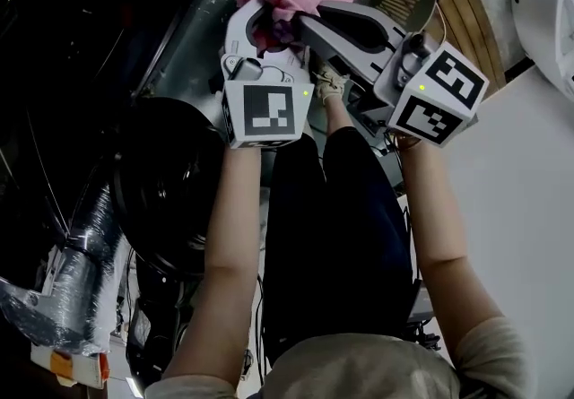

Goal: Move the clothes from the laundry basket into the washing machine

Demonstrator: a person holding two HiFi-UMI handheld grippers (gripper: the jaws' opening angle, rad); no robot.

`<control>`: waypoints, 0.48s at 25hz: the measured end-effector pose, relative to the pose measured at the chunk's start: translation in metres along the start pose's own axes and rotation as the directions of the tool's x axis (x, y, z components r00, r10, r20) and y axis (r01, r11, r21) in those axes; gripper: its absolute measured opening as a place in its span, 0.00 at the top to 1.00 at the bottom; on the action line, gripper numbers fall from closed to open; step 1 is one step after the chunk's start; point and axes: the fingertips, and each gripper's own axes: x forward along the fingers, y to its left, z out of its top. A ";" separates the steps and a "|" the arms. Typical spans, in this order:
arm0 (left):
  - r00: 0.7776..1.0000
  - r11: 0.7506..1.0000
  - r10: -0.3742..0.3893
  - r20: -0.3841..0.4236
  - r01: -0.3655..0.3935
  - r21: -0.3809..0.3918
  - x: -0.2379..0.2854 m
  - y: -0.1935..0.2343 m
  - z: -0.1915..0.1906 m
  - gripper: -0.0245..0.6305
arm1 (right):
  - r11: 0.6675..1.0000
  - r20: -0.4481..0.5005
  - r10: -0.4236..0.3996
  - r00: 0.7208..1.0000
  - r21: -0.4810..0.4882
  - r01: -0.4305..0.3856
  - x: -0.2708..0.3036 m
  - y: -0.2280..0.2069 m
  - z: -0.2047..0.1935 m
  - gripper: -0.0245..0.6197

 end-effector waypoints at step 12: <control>0.943 0.933 0.314 -0.106 -0.327 -0.150 -0.045 0.111 -0.077 0.81 | 0.984 -0.032 -0.156 0.987 0.079 0.158 0.000 -0.045 -0.037 0.91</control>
